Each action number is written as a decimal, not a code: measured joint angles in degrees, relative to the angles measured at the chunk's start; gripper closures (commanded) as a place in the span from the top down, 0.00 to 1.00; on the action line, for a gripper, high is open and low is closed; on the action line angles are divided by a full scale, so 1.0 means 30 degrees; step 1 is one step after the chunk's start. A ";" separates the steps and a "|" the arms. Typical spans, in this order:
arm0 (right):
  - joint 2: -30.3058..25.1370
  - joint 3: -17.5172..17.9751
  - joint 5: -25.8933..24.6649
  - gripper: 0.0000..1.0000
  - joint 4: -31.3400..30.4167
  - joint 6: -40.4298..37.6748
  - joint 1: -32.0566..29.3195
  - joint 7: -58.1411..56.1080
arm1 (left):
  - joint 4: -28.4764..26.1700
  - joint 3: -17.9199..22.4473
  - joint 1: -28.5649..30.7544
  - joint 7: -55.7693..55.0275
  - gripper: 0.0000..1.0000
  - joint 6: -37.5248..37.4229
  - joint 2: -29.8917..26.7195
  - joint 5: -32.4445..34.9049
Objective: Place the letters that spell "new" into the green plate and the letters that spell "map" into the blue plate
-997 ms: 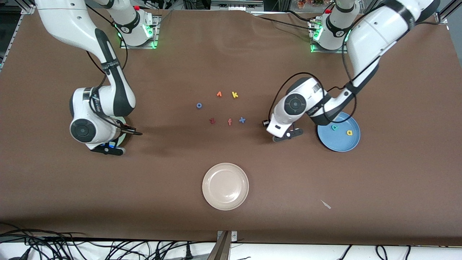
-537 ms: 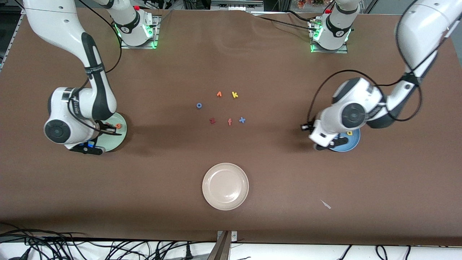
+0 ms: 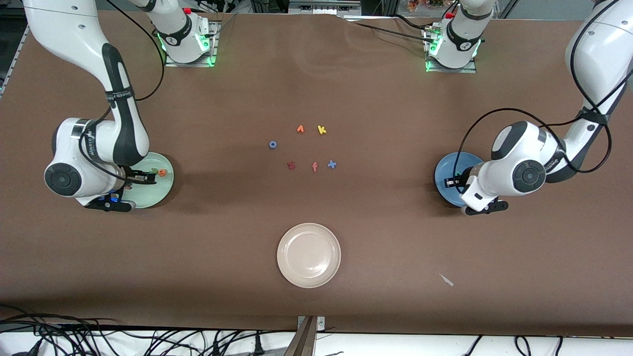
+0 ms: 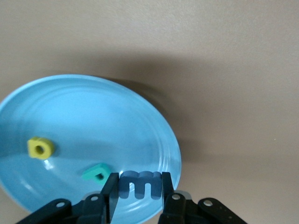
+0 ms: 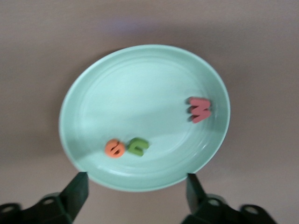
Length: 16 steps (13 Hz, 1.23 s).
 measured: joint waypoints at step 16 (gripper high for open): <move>-0.5702 0.3720 -0.1002 1.00 0.1130 -0.5083 0.0153 0.0823 | 0.8358 -0.0244 -0.3421 0.0028 1.00 -0.5074 -0.0450 0.0391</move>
